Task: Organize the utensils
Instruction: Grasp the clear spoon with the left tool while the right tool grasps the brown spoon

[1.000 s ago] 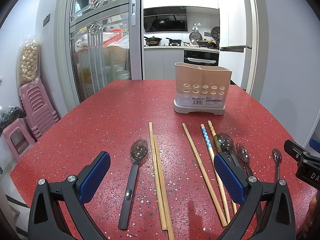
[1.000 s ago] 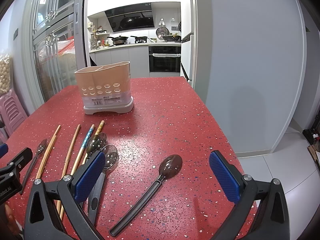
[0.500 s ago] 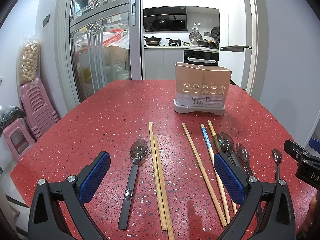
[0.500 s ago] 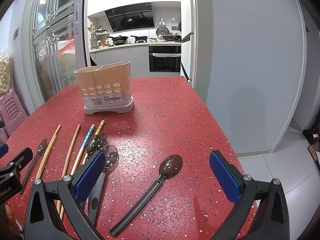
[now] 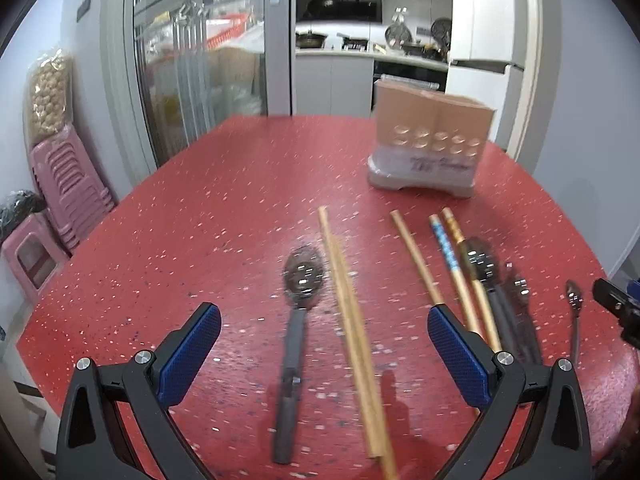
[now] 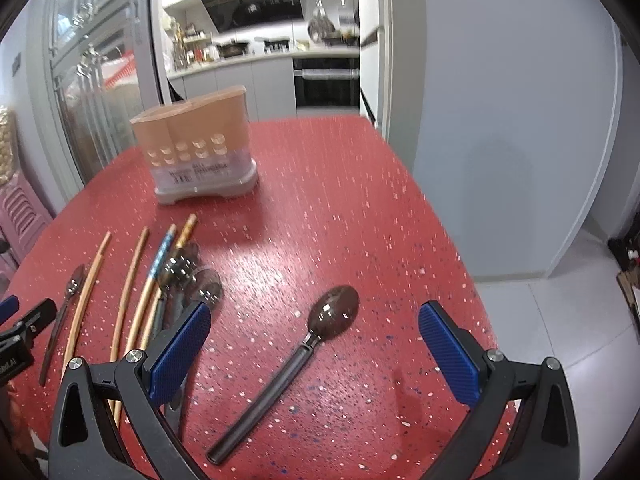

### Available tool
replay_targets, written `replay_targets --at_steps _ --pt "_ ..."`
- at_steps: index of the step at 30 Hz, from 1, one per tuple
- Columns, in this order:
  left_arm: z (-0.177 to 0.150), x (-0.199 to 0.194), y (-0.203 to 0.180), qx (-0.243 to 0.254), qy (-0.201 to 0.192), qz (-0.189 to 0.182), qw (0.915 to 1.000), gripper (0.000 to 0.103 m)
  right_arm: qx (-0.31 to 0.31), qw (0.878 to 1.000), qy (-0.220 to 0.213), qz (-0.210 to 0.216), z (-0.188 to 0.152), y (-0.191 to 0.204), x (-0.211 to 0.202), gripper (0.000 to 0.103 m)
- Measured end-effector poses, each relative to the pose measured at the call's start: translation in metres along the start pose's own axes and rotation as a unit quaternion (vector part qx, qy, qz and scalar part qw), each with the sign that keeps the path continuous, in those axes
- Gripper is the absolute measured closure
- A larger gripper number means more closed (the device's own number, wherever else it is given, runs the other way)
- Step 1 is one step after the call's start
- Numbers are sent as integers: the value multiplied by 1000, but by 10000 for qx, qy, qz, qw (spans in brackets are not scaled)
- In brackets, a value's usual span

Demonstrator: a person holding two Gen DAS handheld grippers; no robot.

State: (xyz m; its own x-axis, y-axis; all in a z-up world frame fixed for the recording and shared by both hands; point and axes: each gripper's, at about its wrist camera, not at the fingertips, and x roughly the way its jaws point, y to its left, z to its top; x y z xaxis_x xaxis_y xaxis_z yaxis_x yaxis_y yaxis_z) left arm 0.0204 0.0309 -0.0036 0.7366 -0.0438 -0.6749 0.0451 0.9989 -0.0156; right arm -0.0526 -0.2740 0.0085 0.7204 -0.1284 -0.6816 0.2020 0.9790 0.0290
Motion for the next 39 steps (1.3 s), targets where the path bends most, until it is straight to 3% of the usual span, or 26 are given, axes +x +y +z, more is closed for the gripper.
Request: replay_targets --at_steps 6,12,17,23,27,29,32,34,35,39 --pt "4 28 24 -101 590 104 9982 0 189 9952 960 -8 3 -12 27 0" --pt "2 47 39 -172 896 -57 9958 0 300 9840 1754 82 -3 -13 51 10" --pt "3 64 44 -258 1252 -179 9916 0 -44 9821 1881 -20 2 2 59 21" --pt "8 70 29 232 1437 -215 9891 0 -387 9776 2069 85 10 14 64 29" --pt "14 73 21 446 1592 -366 9856 8 -502 9757 2121 207 15 17 63 46" --pt "17 75 17 517 1686 -446 9833 13 -564 9746 2148 280 19 22 66 59" --pt "20 74 10 703 1760 -595 9801 28 -656 9731 2173 392 23 25 67 83" --pt "21 72 3 832 1762 -732 9781 58 -652 9733 2162 416 23 24 69 86" --pt "21 72 1 867 1768 -755 9775 66 -640 9733 2155 460 24 23 69 87" --pt "18 67 3 692 1742 -883 9783 66 -451 9736 2095 788 23 17 72 91"
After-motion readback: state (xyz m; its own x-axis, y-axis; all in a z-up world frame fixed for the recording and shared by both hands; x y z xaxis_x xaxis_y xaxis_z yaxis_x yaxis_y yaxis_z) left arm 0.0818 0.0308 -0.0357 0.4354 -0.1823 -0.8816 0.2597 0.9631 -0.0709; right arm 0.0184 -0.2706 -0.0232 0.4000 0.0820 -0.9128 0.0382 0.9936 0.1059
